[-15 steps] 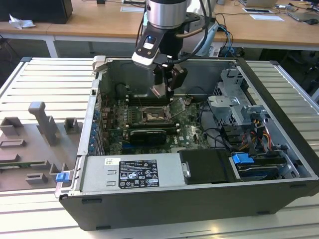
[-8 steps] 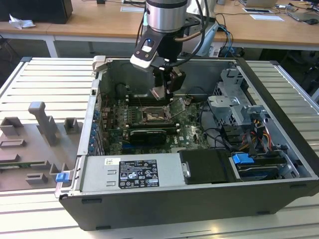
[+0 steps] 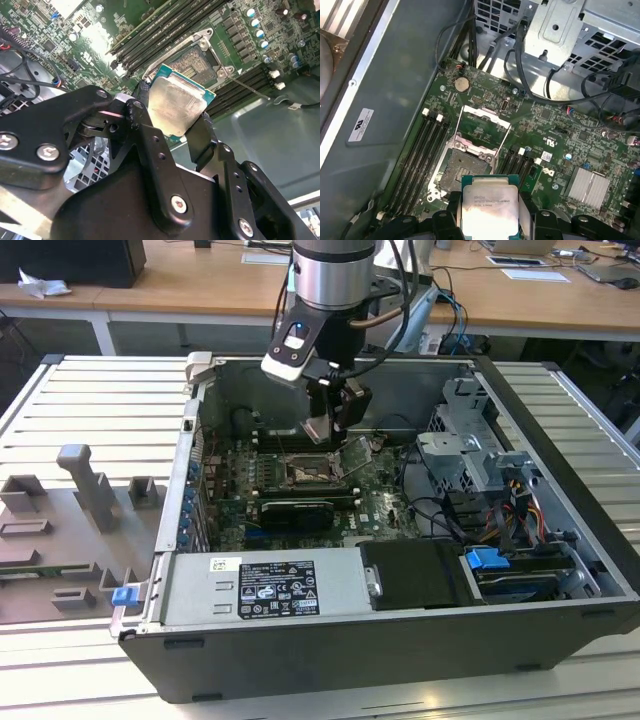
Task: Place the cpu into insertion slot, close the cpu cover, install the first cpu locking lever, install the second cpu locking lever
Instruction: 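Place the cpu into insertion slot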
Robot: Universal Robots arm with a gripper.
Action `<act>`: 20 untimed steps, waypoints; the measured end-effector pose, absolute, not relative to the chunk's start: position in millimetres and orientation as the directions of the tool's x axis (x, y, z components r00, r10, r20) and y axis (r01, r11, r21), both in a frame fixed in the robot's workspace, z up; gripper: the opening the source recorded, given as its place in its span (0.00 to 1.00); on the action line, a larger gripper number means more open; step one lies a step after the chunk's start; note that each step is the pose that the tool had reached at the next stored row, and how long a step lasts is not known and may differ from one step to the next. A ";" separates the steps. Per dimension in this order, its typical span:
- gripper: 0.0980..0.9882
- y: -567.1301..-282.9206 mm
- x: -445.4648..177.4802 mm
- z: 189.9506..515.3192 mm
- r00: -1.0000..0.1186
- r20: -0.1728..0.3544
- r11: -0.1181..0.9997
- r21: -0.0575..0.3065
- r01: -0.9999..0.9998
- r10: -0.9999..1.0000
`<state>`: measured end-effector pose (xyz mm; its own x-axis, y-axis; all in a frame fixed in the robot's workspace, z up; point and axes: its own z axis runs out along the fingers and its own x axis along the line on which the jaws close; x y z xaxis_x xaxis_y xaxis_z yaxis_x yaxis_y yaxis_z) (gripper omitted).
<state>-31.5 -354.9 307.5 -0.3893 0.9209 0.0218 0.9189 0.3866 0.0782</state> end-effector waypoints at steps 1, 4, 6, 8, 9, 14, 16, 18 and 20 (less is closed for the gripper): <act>0.50 -354.9 -31.5 307.2 -0.389 0.022 0.387 0.078 0.919 0.921; 0.50 -354.9 -31.5 306.4 -0.388 0.021 0.386 0.078 0.919 0.921; 0.50 -354.7 -31.4 305.9 -0.375 0.022 0.372 0.078 0.925 0.927; 0.50 -354.6 -31.4 305.1 -0.336 0.022 0.333 0.078 0.940 0.942; 0.50 -354.6 -31.4 304.7 -0.320 0.021 0.318 0.078 0.945 0.947; 0.50 -354.5 -31.4 296.0 -0.284 0.021 0.282 0.078 0.956 0.959; 0.50 -353.4 -31.4 289.8 -0.282 0.021 0.280 0.078 0.957 0.959; 0.50 -353.2 -31.4 286.1 -0.260 0.022 0.258 0.078 0.963 0.965; 0.50 -353.2 -31.4 281.9 -0.219 0.022 0.217 0.078 0.973 0.975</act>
<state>-31.4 -353.2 281.9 -0.2193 0.9754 0.0215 0.9731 0.2171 0.0777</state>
